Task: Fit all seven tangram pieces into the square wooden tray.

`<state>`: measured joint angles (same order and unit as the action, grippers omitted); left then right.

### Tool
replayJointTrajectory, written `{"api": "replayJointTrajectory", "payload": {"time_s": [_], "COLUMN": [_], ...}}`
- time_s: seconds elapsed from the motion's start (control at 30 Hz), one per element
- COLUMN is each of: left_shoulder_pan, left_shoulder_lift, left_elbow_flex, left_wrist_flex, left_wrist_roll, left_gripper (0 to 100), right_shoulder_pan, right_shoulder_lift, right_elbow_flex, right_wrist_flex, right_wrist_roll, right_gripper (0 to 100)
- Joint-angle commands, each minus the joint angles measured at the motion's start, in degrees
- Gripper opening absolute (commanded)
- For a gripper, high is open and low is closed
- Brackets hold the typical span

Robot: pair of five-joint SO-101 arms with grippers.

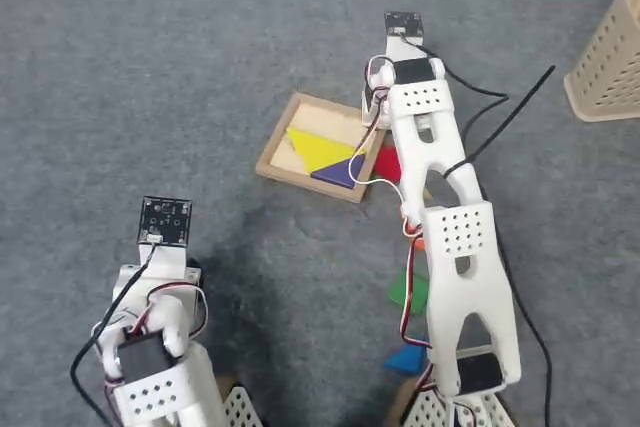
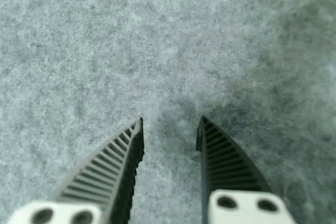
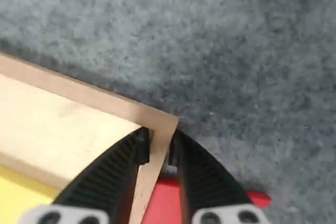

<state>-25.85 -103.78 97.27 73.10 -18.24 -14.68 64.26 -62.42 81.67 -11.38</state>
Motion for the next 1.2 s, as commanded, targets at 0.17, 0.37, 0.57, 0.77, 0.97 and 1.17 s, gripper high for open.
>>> {"api": "replayJointTrajectory", "payload": {"time_s": [0.17, 0.37, 0.57, 0.77, 0.97, 1.17], "left_shoulder_pan": [-0.18, -0.18, -0.18, 0.44, 5.45, 10.55], "left_shoulder_lift": [-0.88, -0.88, -0.88, -0.88, 1.93, 22.86], "left_elbow_flex": [-0.75, -0.75, -0.75, -1.36, -9.36, -25.71], "left_wrist_flex": [0.09, 0.09, -1.76, -25.32, -28.57, -28.13], "left_wrist_roll": [0.26, 0.26, -0.18, -4.04, -4.04, 0.79], "left_gripper": [16, 16, 16, 16, 16, 20], "right_shoulder_pan": [-0.13, -0.22, -0.40, -2.59, -5.05, -6.46], "right_shoulder_lift": [-5.58, -6.73, -6.90, -9.54, -11.38, -11.91], "right_elbow_flex": [-10.90, -27.69, -33.85, -33.85, -33.85, -33.85], "right_wrist_flex": [10.86, 20.70, 21.49, 21.49, 21.58, 21.58], "right_wrist_roll": [1.14, 4.84, 7.47, 7.74, 9.58, 10.20], "right_gripper": [0.8, 0.7, 0.7, 0.7, 0.7, 0.7]}}
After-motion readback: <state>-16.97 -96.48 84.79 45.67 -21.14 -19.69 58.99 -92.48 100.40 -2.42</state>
